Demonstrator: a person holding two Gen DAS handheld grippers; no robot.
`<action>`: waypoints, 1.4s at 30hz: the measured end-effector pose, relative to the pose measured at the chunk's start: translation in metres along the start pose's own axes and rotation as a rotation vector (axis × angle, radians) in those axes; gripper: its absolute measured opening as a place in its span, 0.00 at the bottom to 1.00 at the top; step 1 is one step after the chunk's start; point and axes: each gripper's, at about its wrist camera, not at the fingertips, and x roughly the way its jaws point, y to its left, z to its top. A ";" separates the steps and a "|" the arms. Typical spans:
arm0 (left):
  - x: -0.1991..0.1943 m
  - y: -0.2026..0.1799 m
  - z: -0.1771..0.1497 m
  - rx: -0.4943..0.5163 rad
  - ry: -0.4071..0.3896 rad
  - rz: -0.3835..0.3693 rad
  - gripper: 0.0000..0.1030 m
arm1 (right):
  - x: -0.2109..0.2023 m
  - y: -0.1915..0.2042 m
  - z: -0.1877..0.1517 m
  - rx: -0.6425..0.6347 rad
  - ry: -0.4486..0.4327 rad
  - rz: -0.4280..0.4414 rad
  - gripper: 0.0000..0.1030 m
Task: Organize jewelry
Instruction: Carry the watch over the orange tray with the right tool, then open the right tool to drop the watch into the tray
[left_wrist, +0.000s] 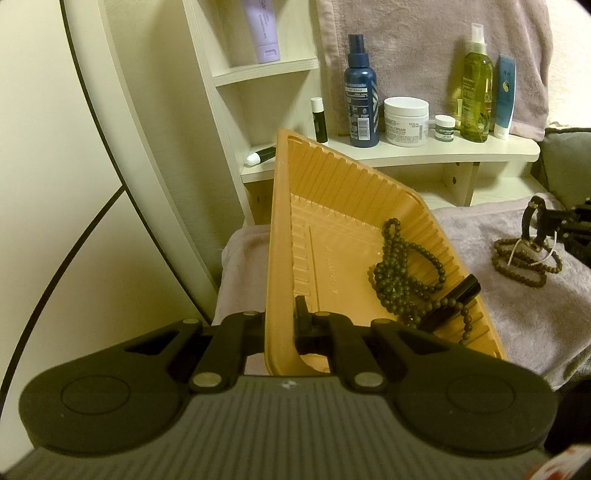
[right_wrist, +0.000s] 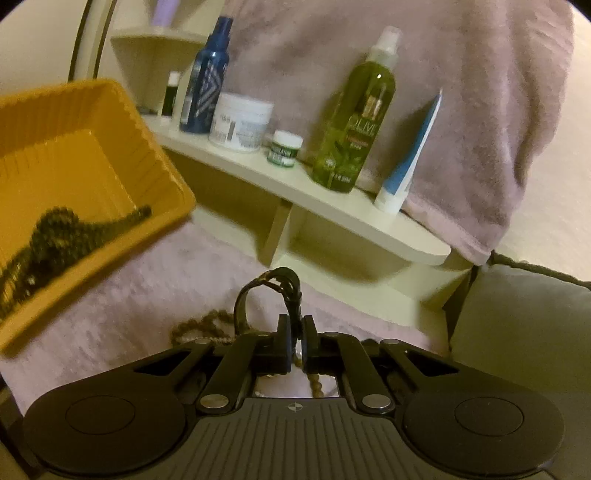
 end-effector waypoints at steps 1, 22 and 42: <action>0.000 0.000 0.000 0.000 0.000 0.000 0.06 | -0.002 0.000 0.002 0.006 -0.003 0.003 0.05; -0.001 -0.002 0.001 0.000 -0.002 -0.001 0.06 | -0.024 0.034 0.050 0.080 -0.084 0.178 0.05; -0.002 -0.002 0.001 -0.006 -0.002 -0.003 0.06 | -0.008 0.119 0.059 0.106 0.071 0.556 0.05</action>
